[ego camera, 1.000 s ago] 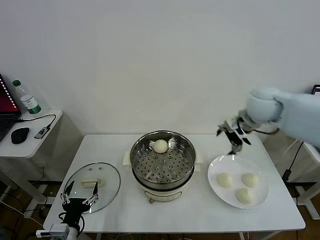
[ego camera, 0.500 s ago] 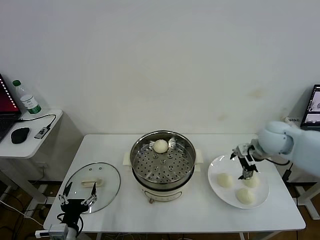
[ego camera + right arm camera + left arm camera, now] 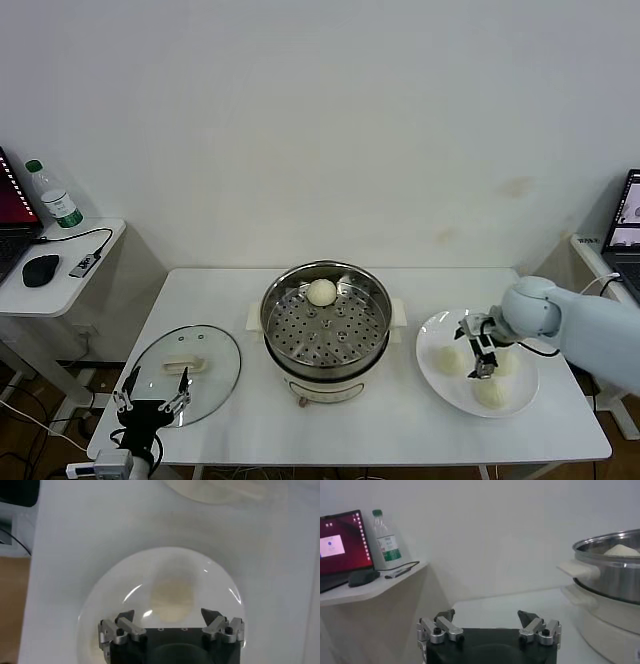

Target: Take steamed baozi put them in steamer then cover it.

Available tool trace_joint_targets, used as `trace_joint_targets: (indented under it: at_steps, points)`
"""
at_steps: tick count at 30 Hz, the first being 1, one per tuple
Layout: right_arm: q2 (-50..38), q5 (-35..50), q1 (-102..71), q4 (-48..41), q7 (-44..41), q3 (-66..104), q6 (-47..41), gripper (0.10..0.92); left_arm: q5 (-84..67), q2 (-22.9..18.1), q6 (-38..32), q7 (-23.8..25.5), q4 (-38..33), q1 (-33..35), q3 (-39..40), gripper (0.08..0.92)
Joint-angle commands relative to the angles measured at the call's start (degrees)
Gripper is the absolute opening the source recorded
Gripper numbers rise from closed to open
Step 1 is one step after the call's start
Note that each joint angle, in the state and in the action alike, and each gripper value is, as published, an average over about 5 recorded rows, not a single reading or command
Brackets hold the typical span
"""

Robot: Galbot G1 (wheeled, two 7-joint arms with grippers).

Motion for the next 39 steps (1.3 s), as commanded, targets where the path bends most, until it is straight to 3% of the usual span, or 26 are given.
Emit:
trace_joint_targets:
  at_steps: [1,11,24,32,39]
  points:
    - [3.4,-2.3,-7.5,-4.9,0.8,6.0,0.1,0.823,0.0,0.0,-0.1,0.0,0.2,-0.1,-0.1,0.823]
    - [5.4,-4.0,-7.8,-6.8,1.7,7.1,0.0,0.810,0.1,-0.2,0.0,0.0,0.4,-0.3,0.1,0.823]
    - [5.5,-3.2,-7.3,-6.0,-0.2,7.5,-0.8,0.604,0.1,-0.4,0.1,0.0,0.0,-0.2,-0.3,0.823]
    - [0.1,3.2,3.5,-0.1,-3.7,4.4,-2.1,0.577,0.1,-0.4,0.2,0.0,-0.3,-0.2,-0.4,0.823]
    - [-1.9,12.9,25.5,4.1,-4.9,-9.1,-3.8,0.580,-0.3,0.0,0.1,-0.1,-0.2,-0.4,-0.6,0.823]
